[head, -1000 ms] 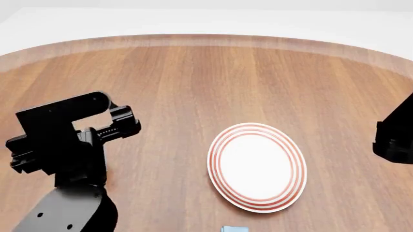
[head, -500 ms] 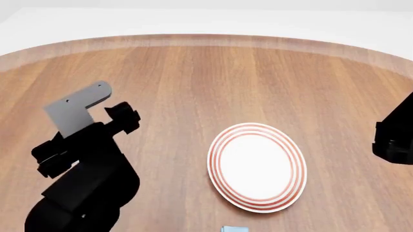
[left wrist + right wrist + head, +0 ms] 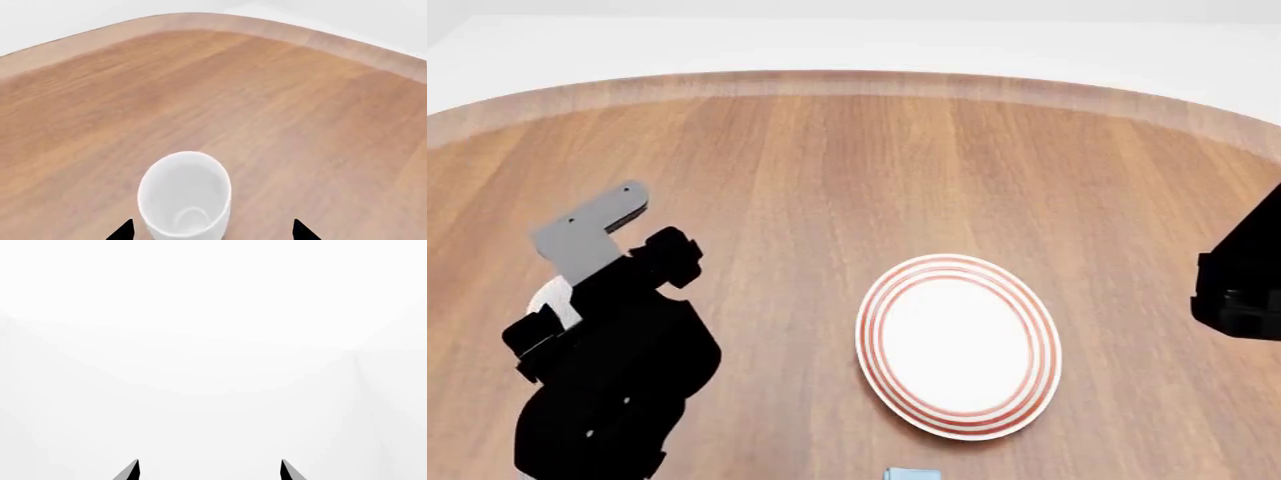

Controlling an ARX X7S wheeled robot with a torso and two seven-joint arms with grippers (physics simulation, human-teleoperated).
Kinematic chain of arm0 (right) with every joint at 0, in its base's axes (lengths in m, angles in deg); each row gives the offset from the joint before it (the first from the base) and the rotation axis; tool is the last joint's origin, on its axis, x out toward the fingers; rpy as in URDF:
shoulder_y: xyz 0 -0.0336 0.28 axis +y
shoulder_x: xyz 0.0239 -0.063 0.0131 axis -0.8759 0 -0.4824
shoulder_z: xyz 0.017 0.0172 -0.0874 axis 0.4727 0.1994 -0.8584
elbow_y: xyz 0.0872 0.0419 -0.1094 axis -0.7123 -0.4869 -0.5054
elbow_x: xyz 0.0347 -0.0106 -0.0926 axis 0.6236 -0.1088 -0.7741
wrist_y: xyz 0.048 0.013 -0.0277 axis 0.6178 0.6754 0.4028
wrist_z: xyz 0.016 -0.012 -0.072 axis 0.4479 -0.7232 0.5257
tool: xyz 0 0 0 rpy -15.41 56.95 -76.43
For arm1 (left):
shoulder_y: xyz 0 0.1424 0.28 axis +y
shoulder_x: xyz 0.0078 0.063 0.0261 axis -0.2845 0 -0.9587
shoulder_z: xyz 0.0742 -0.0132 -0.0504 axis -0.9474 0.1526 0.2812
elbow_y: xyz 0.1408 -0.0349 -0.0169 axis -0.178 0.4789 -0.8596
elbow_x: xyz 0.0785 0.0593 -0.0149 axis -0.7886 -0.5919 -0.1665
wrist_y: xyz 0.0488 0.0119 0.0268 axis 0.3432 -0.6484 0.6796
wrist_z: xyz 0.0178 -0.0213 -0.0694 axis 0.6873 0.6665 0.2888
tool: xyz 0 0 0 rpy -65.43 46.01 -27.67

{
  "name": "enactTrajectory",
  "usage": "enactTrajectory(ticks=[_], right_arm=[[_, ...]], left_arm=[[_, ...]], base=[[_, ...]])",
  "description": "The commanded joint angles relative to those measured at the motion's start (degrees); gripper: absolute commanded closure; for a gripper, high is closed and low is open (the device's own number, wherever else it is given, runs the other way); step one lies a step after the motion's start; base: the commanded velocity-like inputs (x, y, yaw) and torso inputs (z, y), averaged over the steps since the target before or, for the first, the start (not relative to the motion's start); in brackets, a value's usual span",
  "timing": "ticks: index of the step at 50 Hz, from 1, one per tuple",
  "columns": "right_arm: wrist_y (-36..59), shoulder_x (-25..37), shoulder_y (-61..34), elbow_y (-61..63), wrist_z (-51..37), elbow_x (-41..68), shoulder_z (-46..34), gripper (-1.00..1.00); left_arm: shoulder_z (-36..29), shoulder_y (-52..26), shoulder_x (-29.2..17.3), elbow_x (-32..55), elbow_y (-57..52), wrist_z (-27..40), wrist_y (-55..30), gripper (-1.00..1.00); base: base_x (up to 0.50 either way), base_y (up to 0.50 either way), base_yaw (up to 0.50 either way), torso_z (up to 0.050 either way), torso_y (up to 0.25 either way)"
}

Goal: Pick up the white mug and put it on the plate, and put the chocolate pudding to the right of the plate.

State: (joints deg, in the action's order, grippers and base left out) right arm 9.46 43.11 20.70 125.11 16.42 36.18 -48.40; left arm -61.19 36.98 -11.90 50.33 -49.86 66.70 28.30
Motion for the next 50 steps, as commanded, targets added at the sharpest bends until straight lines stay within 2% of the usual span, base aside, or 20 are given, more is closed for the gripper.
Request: enactTrajectory(ticks=[1, 12, 50], right_arm=[[-0.64, -0.87, 0.22, -0.23, 1.33, -1.12, 1.1, -1.0], [-0.56, -0.54, 0.6, 0.13, 0.94, -0.95, 1.24, -1.0], [-1.78, -0.05, 1.26, -0.68, 0.59, -1.21, 0.34, -1.0]], left_arm=[[1.86, 0.56, 0.93, -0.93, 5.28, 1.09, 3.69, -1.0], [1.78, 1.22, 0.79, 0.62, 8.67, 1.59, 5.74, -1.0], [-0.75, -1.7, -0.13, 2.63, 28.05, -3.51, 17.29, -1.0]], base=[[0.0, 0.0, 0.0, 0.0, 0.0], [0.0, 0.0, 0.0, 0.0, 0.0], [0.0, 0.0, 0.0, 0.0, 0.0]])
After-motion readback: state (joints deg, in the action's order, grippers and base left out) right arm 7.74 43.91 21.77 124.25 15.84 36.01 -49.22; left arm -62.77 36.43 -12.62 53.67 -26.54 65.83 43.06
